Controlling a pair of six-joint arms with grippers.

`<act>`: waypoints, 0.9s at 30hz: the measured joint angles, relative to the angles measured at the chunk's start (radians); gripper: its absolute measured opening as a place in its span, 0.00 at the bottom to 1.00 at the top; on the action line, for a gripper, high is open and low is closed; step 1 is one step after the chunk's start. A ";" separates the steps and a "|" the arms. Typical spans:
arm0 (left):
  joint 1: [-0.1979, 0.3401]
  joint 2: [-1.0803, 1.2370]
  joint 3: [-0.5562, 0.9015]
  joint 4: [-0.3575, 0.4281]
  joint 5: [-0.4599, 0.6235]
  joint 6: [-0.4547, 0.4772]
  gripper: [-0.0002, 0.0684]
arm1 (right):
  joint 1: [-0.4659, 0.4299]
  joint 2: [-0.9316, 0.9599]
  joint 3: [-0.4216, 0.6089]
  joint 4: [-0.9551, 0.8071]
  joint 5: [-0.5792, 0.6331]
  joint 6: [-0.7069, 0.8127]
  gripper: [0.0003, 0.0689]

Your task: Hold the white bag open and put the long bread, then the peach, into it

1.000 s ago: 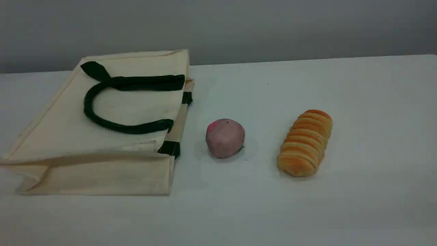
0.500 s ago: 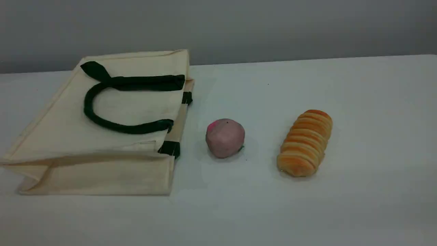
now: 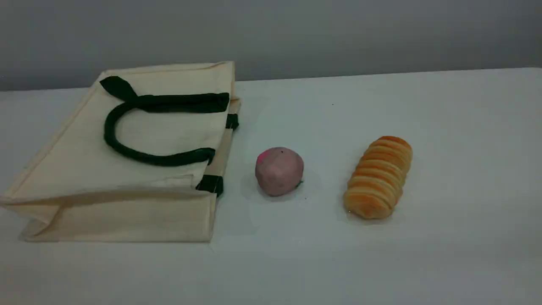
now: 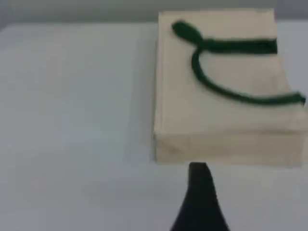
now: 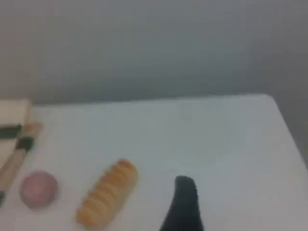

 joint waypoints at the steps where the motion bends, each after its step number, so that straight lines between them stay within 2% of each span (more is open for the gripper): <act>1: 0.000 0.027 -0.016 0.004 -0.015 0.000 0.71 | 0.000 0.033 -0.017 0.005 -0.013 0.000 0.79; 10: 0.000 0.358 -0.169 -0.006 -0.128 -0.024 0.71 | 0.000 0.359 -0.178 0.121 -0.129 -0.022 0.79; 19: 0.000 0.778 -0.327 -0.015 -0.124 -0.024 0.71 | 0.000 0.723 -0.375 0.149 -0.111 -0.020 0.79; 27: 0.000 1.103 -0.438 -0.011 -0.141 -0.024 0.71 | 0.000 1.000 -0.502 0.195 -0.111 -0.051 0.79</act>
